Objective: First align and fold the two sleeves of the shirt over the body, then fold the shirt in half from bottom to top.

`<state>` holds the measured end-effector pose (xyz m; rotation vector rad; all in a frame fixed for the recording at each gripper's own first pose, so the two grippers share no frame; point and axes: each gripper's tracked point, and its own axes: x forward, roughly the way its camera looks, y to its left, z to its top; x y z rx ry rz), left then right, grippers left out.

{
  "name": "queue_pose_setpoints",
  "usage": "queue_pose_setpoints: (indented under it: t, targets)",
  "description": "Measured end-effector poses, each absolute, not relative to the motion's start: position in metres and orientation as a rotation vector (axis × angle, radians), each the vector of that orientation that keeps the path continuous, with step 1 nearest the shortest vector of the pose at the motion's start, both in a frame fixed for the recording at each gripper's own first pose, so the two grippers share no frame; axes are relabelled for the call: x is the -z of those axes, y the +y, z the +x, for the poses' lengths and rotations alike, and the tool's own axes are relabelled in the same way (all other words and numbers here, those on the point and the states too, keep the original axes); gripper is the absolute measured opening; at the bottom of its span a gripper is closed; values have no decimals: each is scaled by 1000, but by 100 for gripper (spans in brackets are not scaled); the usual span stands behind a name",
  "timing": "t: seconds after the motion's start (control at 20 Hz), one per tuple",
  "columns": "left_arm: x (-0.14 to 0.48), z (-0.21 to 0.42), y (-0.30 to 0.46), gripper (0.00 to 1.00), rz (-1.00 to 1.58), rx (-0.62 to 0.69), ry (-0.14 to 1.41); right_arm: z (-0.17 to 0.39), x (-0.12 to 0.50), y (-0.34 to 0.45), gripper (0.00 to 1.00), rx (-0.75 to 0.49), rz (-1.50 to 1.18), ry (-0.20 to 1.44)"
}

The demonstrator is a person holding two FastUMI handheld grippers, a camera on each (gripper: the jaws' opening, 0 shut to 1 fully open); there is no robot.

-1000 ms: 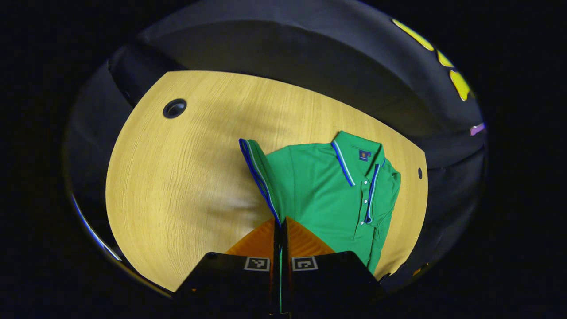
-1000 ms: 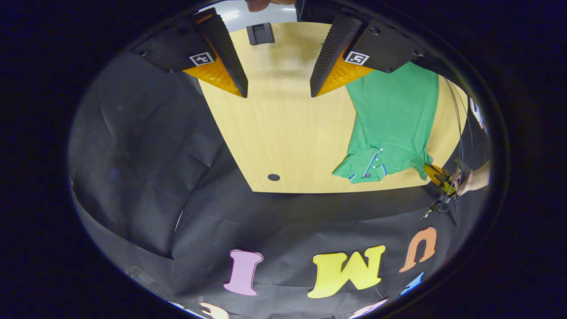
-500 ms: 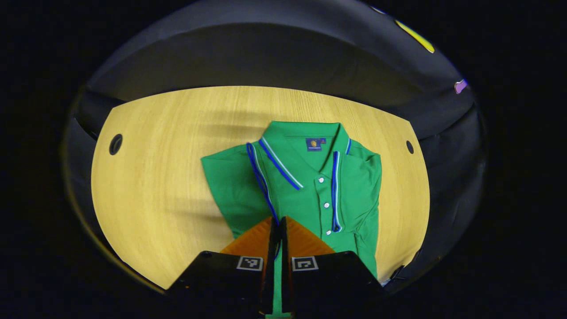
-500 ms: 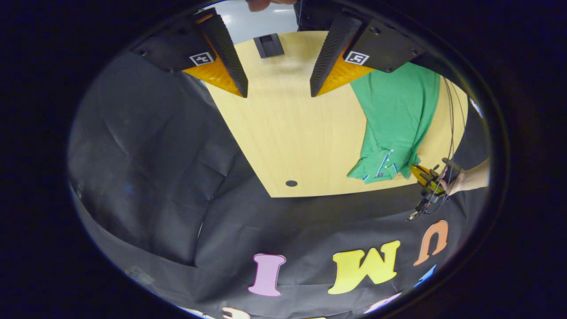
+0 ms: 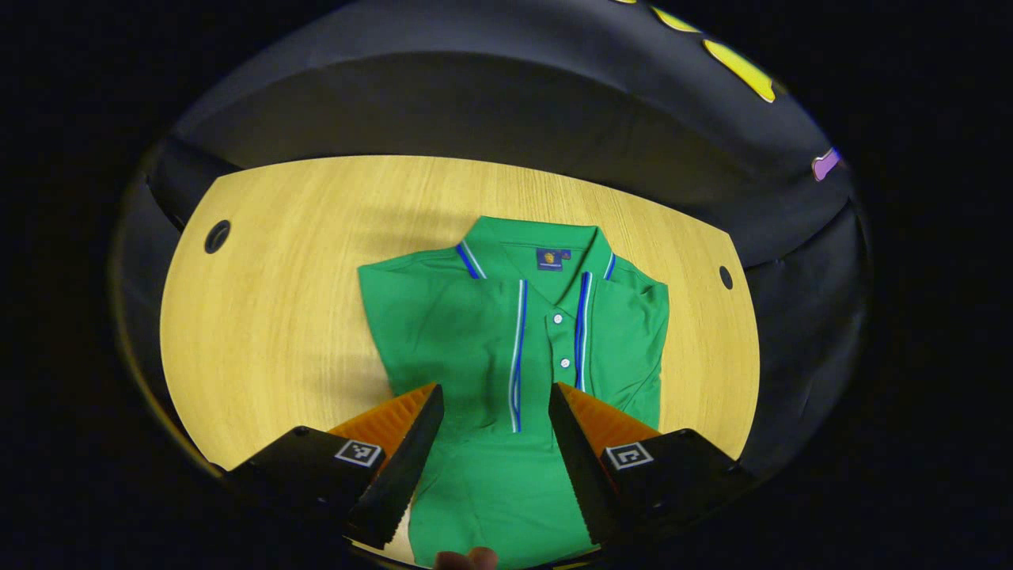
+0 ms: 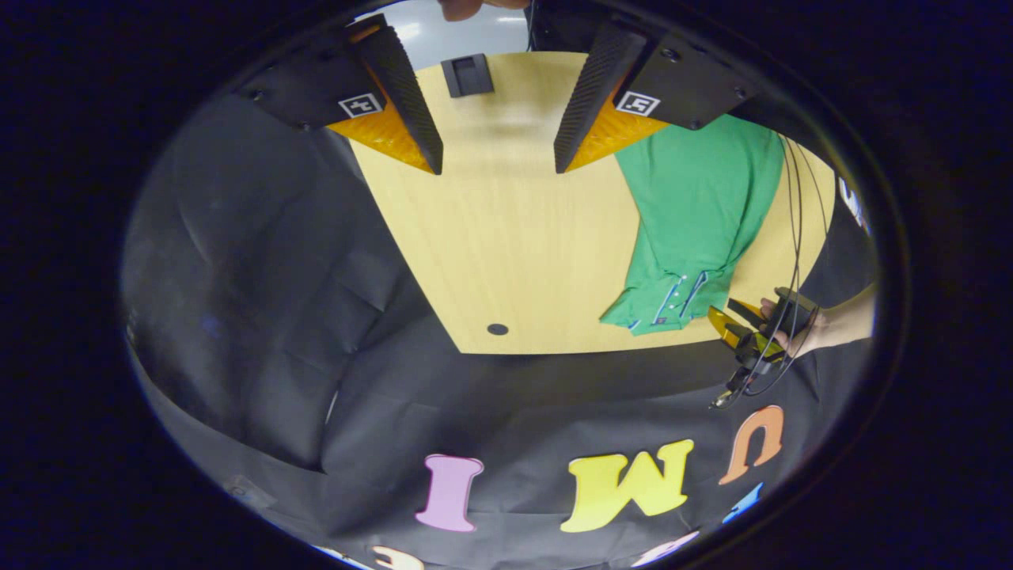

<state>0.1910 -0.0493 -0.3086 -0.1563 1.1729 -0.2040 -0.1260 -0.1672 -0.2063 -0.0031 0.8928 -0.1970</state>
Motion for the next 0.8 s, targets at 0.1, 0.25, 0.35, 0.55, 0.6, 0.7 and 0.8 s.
queue_pose_setpoints:
  t: [0.1,0.25,0.35,0.55,0.6,0.7,0.8]
  targets:
    - [295,179,-27,88,-112,176,1123,-115,209,-153,90,145,-22,888]
    - [268,137,-8,87,-111,183,1043,-101,214,-125,91,35,-20,882]
    - [254,97,-3,88,-164,209,1003,-97,223,-110,91,-21,-4,902]
    - [259,7,17,88,-150,224,972,-99,235,-85,90,-103,-25,935]
    - [264,-16,22,88,-138,213,974,-102,239,-80,91,-119,-31,946]
    - [274,-59,24,88,-132,215,990,-109,246,-72,91,-138,-41,969]
    - [288,-96,28,88,-107,224,1011,-115,253,-66,91,-152,-48,989]
